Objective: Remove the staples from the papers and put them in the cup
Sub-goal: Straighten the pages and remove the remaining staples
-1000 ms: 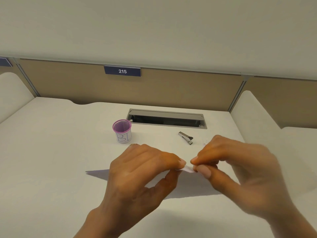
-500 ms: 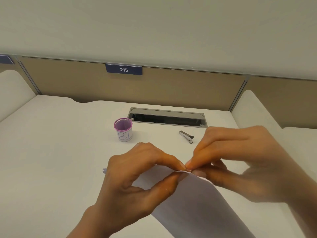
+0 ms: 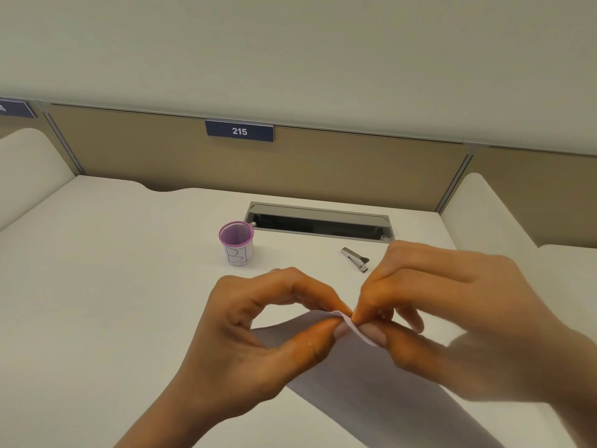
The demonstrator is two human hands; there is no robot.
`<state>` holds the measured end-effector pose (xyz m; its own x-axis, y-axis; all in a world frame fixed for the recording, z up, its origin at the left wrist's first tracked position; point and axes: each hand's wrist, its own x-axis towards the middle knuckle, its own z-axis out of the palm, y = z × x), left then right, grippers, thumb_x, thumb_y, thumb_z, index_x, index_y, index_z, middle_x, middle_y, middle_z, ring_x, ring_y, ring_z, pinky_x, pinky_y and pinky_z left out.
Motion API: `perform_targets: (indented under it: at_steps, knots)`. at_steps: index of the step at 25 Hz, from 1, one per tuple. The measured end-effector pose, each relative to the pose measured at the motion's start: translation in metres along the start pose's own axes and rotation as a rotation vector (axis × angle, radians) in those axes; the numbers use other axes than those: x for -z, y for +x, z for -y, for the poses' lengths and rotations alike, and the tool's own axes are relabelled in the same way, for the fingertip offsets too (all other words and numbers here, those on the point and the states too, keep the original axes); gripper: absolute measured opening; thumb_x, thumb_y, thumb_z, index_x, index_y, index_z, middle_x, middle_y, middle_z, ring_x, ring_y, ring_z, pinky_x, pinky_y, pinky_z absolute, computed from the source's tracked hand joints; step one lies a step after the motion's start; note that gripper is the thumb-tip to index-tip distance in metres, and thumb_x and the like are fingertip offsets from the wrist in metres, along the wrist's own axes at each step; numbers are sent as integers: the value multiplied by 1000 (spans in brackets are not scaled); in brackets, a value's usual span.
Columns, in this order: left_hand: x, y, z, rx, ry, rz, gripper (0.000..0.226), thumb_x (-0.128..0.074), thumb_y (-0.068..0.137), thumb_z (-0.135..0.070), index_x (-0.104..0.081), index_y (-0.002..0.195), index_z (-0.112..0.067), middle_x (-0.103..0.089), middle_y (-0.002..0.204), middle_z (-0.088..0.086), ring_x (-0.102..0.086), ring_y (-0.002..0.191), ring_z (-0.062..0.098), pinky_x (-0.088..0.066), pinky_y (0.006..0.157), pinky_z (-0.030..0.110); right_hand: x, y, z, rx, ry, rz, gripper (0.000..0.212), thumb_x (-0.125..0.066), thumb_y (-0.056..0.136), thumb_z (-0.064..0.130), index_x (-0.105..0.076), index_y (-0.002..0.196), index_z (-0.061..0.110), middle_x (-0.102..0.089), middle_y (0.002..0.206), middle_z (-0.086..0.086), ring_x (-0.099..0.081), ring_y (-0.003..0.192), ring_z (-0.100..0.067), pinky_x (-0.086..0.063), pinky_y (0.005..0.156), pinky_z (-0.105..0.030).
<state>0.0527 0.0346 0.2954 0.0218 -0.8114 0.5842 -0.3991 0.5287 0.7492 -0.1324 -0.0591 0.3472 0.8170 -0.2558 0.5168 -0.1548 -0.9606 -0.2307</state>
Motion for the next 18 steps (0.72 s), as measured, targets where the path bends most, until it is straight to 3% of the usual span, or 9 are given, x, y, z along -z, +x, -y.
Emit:
perform_targets:
  at_steps: [2,4,9,13,18]
  knots:
    - [0,0,0,-7,6,-18,17,-69,79,-30,-69,96,-33,-72,91,-21,-71,81,7,-54,75,14,4,-7,17,-18,22,175,8,-55,91,26,-60,96,23,-52,91,13,-42,81,4,-33,71,2]
    - [0,-1,3,-2,-11,-26,18,-69,79,-27,-69,96,-33,-72,92,-18,-71,83,9,-54,76,15,-6,-15,18,32,-22,184,8,-48,94,27,-52,101,24,-47,93,12,-39,79,1,-33,69,0]
    - [3,-2,8,-19,-61,14,18,-64,77,-12,-69,87,-27,-72,85,-16,-70,76,17,-52,72,21,-3,-8,16,88,-134,195,16,-37,100,26,-50,105,18,-53,94,0,-47,76,-14,-43,59,-21]
    - [2,-5,7,22,-158,21,21,-67,77,-14,-71,86,-33,-73,81,-13,-70,73,22,-52,71,25,-2,-9,11,16,44,177,10,-52,94,24,-59,101,22,-53,94,10,-46,80,2,-42,64,-10]
    - [5,-5,3,168,-319,75,6,-74,77,-38,-72,81,-35,-74,78,-4,-70,75,30,-53,74,27,-3,-6,6,18,190,170,8,-69,83,16,-72,91,17,-64,84,7,-48,75,7,-45,56,-14]
